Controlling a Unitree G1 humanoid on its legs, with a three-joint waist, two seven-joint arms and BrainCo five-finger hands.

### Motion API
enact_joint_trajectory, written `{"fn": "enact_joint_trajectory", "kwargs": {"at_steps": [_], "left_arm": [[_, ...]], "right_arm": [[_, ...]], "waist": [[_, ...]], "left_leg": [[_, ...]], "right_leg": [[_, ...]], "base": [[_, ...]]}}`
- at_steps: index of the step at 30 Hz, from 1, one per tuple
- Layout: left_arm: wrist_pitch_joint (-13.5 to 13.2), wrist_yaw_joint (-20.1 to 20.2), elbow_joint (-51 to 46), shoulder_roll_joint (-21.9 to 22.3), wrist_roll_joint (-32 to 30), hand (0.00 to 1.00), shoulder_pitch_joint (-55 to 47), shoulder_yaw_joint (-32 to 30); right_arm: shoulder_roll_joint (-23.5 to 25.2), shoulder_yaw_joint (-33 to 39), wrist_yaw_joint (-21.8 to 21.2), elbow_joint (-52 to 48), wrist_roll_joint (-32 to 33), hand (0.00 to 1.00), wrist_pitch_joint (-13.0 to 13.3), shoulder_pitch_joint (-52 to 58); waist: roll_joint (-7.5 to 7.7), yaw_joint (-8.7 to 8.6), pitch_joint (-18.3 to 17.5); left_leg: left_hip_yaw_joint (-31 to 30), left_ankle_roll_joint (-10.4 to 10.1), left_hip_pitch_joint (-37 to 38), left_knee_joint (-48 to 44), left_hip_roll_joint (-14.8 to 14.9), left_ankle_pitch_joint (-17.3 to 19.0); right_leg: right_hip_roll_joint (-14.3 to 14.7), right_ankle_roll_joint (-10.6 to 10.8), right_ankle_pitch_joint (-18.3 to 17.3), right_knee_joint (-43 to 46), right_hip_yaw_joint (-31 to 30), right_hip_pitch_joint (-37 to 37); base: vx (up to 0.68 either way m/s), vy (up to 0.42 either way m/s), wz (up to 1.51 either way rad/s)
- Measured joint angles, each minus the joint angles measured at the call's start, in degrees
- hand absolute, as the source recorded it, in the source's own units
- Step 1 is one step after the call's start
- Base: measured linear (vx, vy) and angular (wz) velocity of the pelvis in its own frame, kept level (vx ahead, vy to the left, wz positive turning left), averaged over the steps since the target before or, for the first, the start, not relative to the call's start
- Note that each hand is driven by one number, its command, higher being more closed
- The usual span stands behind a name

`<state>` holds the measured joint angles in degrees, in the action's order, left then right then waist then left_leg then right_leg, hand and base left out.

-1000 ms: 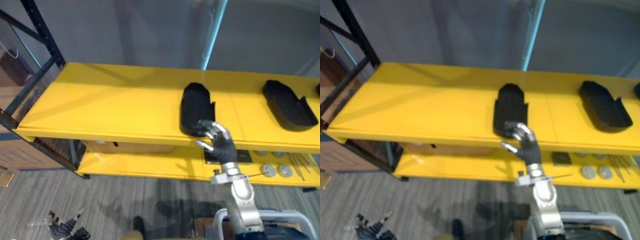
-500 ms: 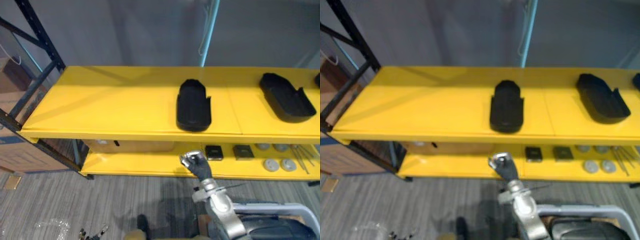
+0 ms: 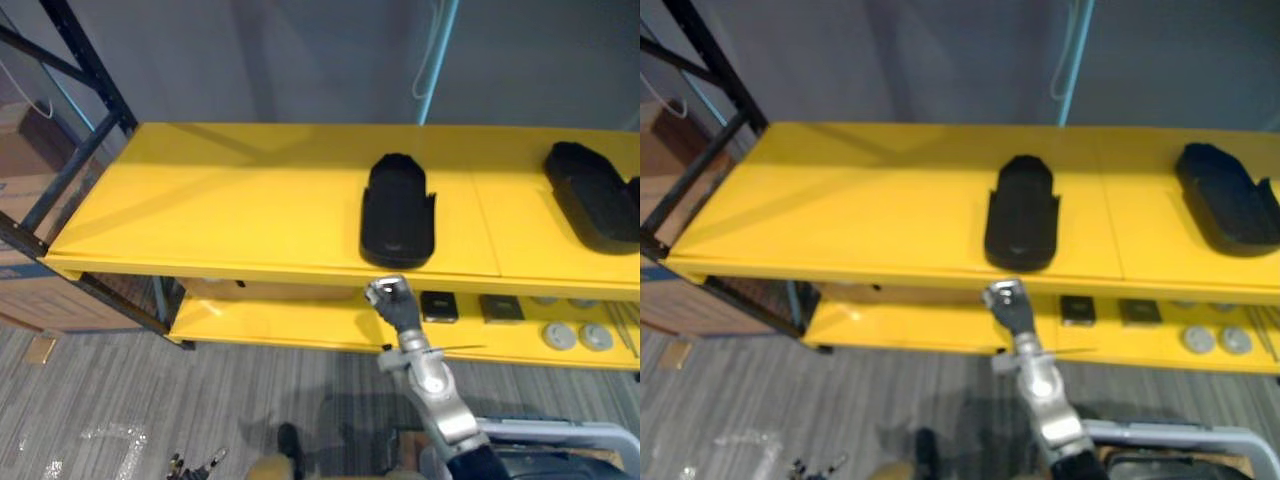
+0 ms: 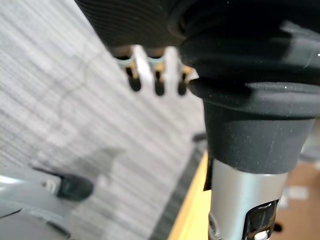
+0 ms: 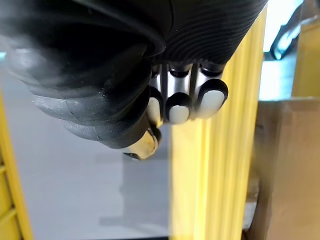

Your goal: Walk over and take plastic housings, then place them on the shelf

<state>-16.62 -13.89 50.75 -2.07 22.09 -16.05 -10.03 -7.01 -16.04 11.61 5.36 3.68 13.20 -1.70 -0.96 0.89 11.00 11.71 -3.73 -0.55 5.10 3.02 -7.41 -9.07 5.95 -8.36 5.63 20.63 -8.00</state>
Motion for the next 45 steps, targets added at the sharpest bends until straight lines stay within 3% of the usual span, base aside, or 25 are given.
{"fn": "enact_joint_trajectory", "kwargs": {"at_steps": [5, 7, 11, 18, 32, 40, 45], "left_arm": [[0.1, 1.2, 0.0, -0.1, 0.1, 0.0, 0.9, 0.3], [0.2, 1.7, 0.0, -0.7, 0.4, 0.0, 2.4, 1.8], [0.0, 2.0, 0.0, -1.0, 0.4, 0.0, 3.5, 3.8], [0.0, 2.8, 0.0, -1.4, 0.5, 0.0, 3.9, 6.1], [0.0, 4.0, 0.0, -1.6, 0.5, 0.0, 3.9, 6.9], [-0.1, 4.0, -0.1, -1.6, 0.5, 0.0, 3.9, 7.0], [-0.1, 3.9, -0.1, -1.6, 0.4, 0.0, 3.9, 7.4]], "right_arm": [[-0.9, 4.6, 1.0, -0.4, 0.0, 1.0, 0.0, -3.6], [-1.8, 6.2, 1.0, -0.9, 0.0, 1.0, 0.0, -6.6], [-3.0, 7.0, 1.0, -2.5, 0.0, 1.0, 0.0, -9.1], [-4.1, 8.5, 0.8, -4.8, 0.0, 1.0, 0.0, -9.4], [-5.5, 10.9, 2.0, -4.1, -0.1, 1.0, -0.9, -15.9], [-6.0, 11.3, 1.5, -3.4, 0.0, 1.0, -4.5, -18.7], [-6.0, 11.7, 1.7, -1.9, 0.0, 1.0, -5.3, -20.6]], "waist": [[-0.39, -0.06, 2.7], [-0.35, -0.09, 5.7], [-1.05, -0.1, 8.4], [-3.09, -0.32, 9.8], [-4.23, -0.3, 11.9], [-4.26, -0.38, 11.9], [-4.5, -0.36, 12.0]], "left_leg": [[0.1, 0.1, -1.2, -0.4, -0.2, -0.2], [0.0, 0.7, -2.8, -3.5, -0.1, 0.3], [0.2, 1.1, -3.8, -5.9, -0.2, 1.4], [0.1, 1.2, -4.6, -6.8, -0.6, 1.5], [0.0, 1.0, -4.6, -6.5, -1.1, 1.2], [-0.2, 1.0, -4.4, -6.5, -1.7, 1.2], [-0.2, 1.1, -4.4, -6.5, -1.7, 1.2]], "right_leg": [[-1.1, 0.0, -1.3, 4.4, -0.5, 3.0], [-1.4, -0.1, -1.4, 6.0, -0.8, 3.9], [-1.9, -0.1, -2.1, 8.0, -1.7, 5.0], [-3.3, 0.1, -3.8, 11.8, -2.2, 7.1], [-4.1, 0.1, -5.2, 14.8, -2.3, 8.2], [-4.9, 0.3, -6.0, 15.8, -2.1, 8.3], [-5.0, 0.2, -6.1, 15.7, -2.1, 8.4]], "base": [[-0.02, 0.01, 0.01], [-0.02, 0.009, 0.0], [-0.07, 0.021, -0.05], [-0.05, 0.02, 0.01], [0.0, 0.0, 0.0], [0.01, -0.001, 0.02], [0.0, 0.0, 0.0]]}}
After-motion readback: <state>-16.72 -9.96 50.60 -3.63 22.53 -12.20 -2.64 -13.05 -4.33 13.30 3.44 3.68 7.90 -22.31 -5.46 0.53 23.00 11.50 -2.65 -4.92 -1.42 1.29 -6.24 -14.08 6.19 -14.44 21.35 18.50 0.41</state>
